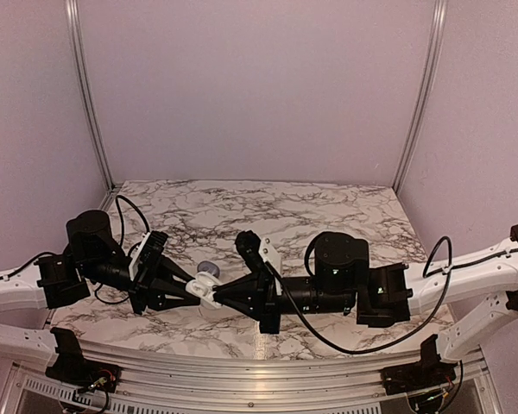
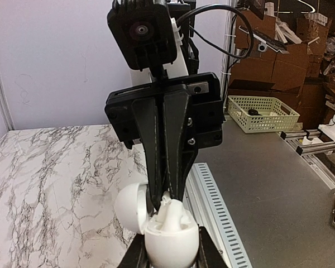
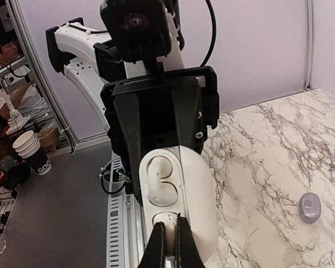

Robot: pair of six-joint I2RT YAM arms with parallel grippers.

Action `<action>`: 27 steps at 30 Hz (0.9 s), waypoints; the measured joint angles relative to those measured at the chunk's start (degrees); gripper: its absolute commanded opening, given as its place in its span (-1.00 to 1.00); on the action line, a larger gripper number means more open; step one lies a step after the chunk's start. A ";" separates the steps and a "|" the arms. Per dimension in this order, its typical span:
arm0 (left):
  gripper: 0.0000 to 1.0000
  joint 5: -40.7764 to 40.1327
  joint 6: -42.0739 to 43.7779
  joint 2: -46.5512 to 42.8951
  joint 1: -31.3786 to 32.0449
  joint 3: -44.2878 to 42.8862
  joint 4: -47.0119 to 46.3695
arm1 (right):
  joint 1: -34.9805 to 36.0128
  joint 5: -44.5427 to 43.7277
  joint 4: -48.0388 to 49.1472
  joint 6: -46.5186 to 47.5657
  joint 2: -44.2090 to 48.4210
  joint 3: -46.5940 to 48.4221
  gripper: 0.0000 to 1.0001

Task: Insert the wireless bluetooth earbuds into the charging case
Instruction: Insert the right earbud into the right side groove of the charging case.

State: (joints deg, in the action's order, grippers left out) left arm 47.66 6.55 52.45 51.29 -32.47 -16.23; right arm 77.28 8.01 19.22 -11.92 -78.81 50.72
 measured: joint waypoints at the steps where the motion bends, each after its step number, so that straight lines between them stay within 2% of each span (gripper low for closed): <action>1: -1.00 -0.13 -0.17 -0.13 0.04 0.11 -0.17 | 0.04 0.00 0.83 0.00 0.00 -0.39 -1.00; 15: -1.00 -1.46 -2.51 -1.92 0.26 1.49 -1.53 | 1.31 -2.03 4.31 -0.02 -0.94 -1.14 -1.00; 16: -1.00 -1.44 -2.51 -1.92 0.26 1.49 -1.51 | 1.49 -2.40 4.26 -0.02 -0.94 -1.14 -0.98; 22: -1.00 -2.12 -2.54 -1.92 0.26 1.49 -1.53 | 2.23 -4.39 2.49 -0.35 -0.92 -0.22 -0.52; 27: -1.00 -2.80 -2.54 -1.92 0.26 1.49 -2.36 | 2.60 -5.25 -0.37 -0.59 -0.04 0.70 -0.42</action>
State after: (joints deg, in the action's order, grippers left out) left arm 44.86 4.01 50.52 51.55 -30.98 -18.59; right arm 79.88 2.76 18.85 -12.51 -78.85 51.42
